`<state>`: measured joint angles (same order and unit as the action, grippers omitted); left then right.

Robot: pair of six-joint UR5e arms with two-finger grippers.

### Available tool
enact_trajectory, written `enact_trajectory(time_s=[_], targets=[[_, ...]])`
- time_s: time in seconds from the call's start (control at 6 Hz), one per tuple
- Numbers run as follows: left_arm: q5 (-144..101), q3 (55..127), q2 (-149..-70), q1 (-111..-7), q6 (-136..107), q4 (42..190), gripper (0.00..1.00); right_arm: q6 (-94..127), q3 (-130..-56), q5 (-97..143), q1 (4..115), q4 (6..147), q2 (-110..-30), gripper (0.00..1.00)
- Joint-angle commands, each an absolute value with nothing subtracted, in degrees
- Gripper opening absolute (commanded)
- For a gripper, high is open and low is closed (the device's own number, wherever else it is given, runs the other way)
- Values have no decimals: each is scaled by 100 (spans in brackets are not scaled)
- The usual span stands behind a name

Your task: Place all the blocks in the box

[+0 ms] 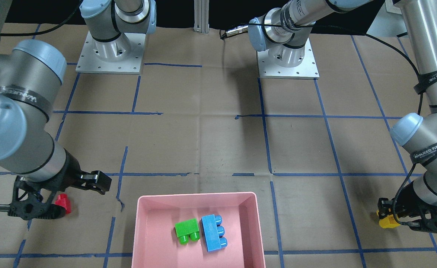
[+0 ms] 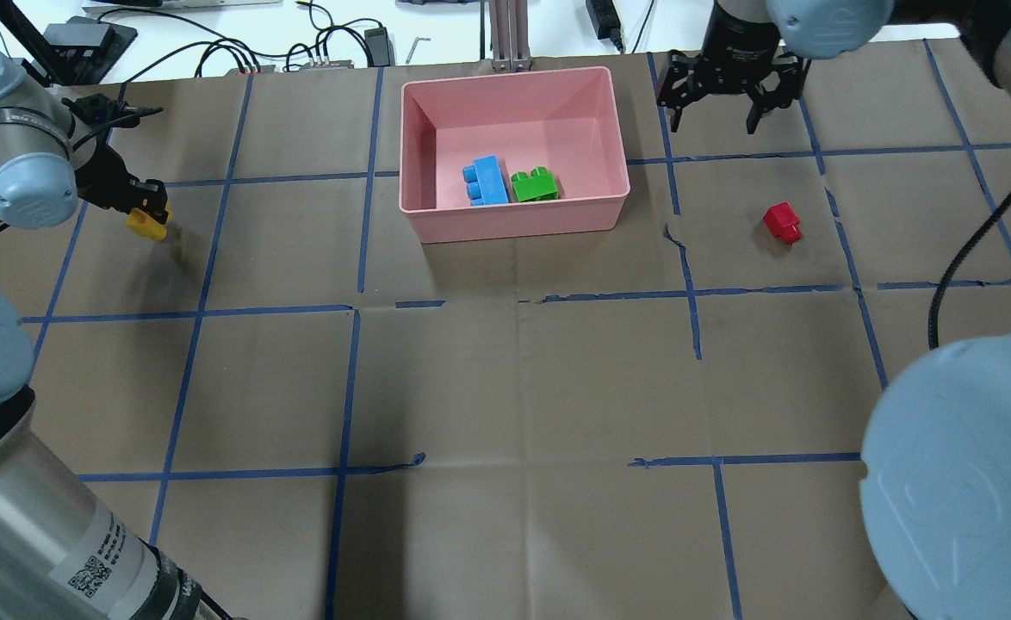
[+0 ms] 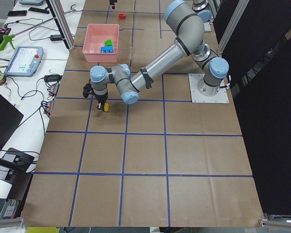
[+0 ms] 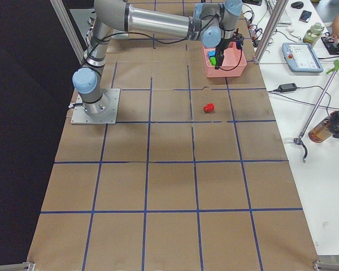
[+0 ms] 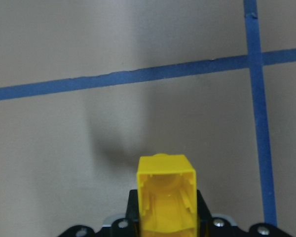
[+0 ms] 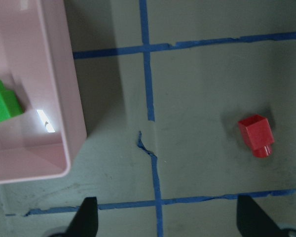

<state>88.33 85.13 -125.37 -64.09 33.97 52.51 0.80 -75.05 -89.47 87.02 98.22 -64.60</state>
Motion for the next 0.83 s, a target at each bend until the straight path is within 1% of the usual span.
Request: enact_trajectory(time_s=[0.0,0.17,0.33,0.5,0.67], targets=[[8833,8517,-11887,-6913,3532,5639,0,-734,-7919,-8938,8315,9905,-6697,99],[8833,8490,-11657,-7622,3533,5651,0,-1452,-7936,-8938,8027,10071,-6636,99],[8816,8299,-11576,-8194,3516,5669,0,-2068,-7945,-8921,7703,10290,-6462,99],[8815,8166,-11619,-8809,3533,5704,0,-2831,-7945,-8938,7525,10753,-6112,99],[8868,8156,-11637,-9477,3498,5721,0,-3074,-7998,-8912,7515,11088,-5856,99]])
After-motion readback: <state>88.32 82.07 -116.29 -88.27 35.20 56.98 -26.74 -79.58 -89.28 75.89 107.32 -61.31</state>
